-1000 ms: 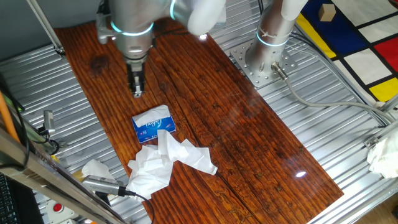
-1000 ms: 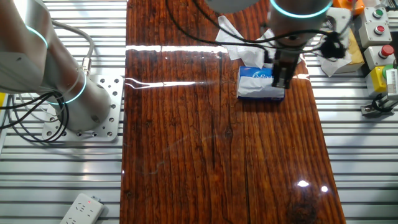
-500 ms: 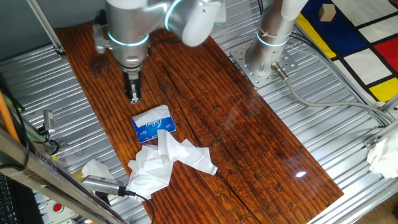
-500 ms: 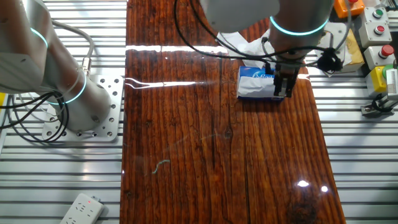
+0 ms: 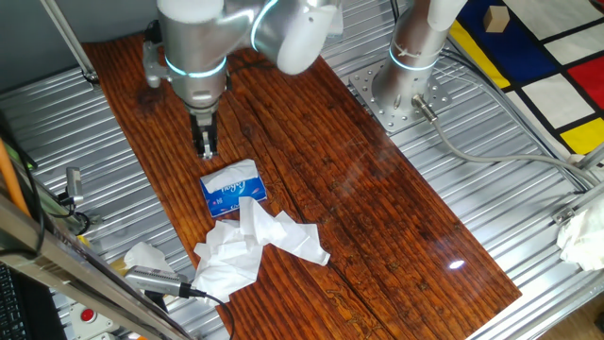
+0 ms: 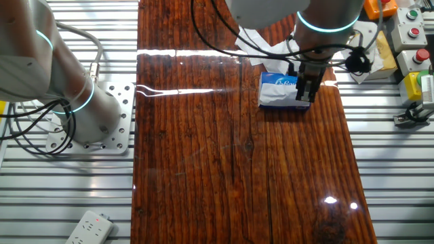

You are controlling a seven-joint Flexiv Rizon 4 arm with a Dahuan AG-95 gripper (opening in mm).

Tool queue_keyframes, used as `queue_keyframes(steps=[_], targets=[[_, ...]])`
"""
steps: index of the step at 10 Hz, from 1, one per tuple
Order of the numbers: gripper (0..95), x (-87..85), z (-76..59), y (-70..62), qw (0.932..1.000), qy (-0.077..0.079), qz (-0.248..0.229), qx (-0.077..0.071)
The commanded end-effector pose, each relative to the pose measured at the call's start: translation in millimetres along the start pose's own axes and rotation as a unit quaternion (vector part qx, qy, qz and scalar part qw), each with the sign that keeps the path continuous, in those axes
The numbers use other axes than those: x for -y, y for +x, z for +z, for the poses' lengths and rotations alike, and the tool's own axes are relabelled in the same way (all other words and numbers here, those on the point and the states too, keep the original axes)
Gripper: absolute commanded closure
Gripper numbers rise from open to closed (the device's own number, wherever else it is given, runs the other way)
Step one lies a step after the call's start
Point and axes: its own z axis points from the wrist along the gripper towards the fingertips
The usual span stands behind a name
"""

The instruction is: Pull out a napkin

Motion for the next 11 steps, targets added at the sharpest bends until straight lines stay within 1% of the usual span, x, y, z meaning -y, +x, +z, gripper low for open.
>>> queue_keyframes(steps=[1, 4, 7, 8, 9, 10, 11], targets=[[95.0, -3.9, -2.3, 6.0, 1.0000, 0.003, -0.005, -0.005], [95.0, -6.2, 0.0, 11.2, 1.0000, 0.004, -0.008, -0.005], [95.0, -7.4, 2.8, 19.4, 0.9999, 0.003, -0.009, -0.004], [95.0, -5.3, 1.0, 21.8, 0.9999, 0.003, -0.012, -0.006], [95.0, -4.1, -4.7, 24.1, 0.9999, 0.005, -0.011, -0.011], [95.0, -4.2, -9.1, 27.3, 0.9999, 0.005, -0.010, -0.013], [95.0, -3.1, -10.2, 29.6, 0.9998, 0.004, -0.011, -0.013]])
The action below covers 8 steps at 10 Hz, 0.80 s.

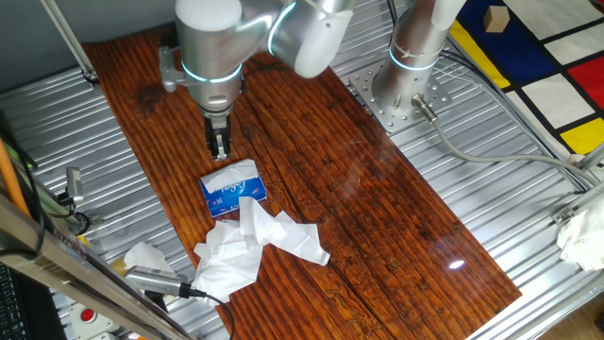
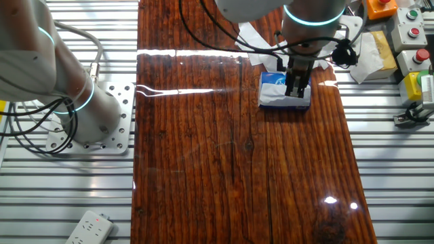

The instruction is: Pull out a napkin

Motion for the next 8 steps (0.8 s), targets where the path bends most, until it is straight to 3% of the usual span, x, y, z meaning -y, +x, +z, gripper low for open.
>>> queue_keyframes(steps=[1, 4, 8], targets=[[95.0, 3.4, -0.2, 2.0, 1.0000, 0.000, -0.002, 0.002], [95.0, 8.9, -2.8, 12.3, 0.9998, 0.002, -0.020, 0.003], [95.0, 11.5, -4.2, 32.0, 0.9995, 0.004, -0.030, -0.010]])
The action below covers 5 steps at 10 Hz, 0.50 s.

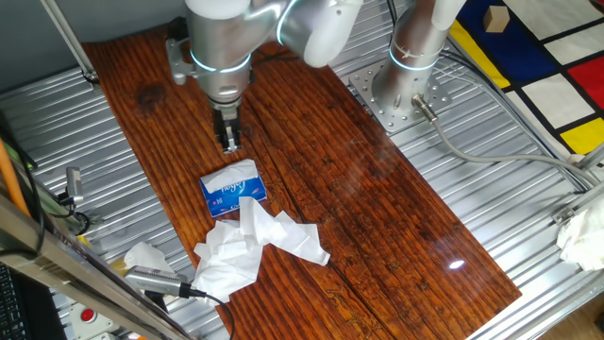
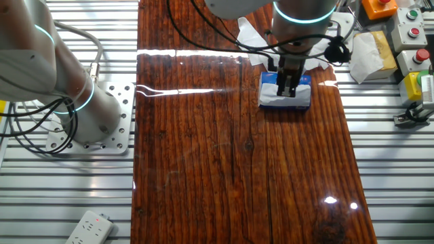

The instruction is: Pull out a napkin

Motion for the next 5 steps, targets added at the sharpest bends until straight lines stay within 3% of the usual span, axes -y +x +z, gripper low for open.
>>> queue_keyframes(steps=[1, 5], targets=[[95.0, 3.7, 0.5, 7.5, 1.0000, -0.001, 0.000, -0.002], [95.0, 12.2, 0.1, 17.6, 1.0000, -0.005, 0.007, 0.001]])
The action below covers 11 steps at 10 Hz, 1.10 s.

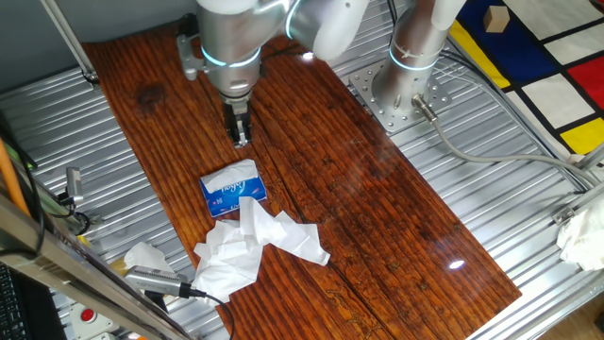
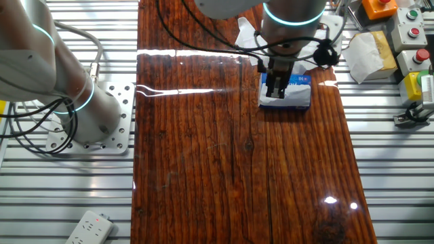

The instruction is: Pull out a napkin

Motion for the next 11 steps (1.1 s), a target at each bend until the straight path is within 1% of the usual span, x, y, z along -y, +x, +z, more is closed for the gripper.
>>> queue_keyframes(steps=[1, 2, 3, 4, 5, 6, 9, 11], targets=[[95.0, -1.6, 1.0, -1.4, 1.0000, -0.003, 0.009, -0.003], [95.0, -1.6, 1.0, -1.4, 1.0000, -0.004, 0.008, -0.003], [95.0, -1.6, 1.0, -1.4, 0.9999, -0.006, -0.009, 0.002], [95.0, -1.6, 1.0, -1.4, 0.9999, -0.005, -0.015, 0.001], [95.0, -1.6, 1.0, -1.4, 0.9999, 0.000, -0.015, -0.005], [95.0, -1.6, 1.0, -1.4, 0.9999, 0.001, -0.015, -0.009], [95.0, -1.6, 1.0, -1.4, 0.9998, 0.005, -0.016, -0.008], [95.0, -1.6, 1.0, -1.4, 0.9998, 0.005, -0.016, -0.007]])
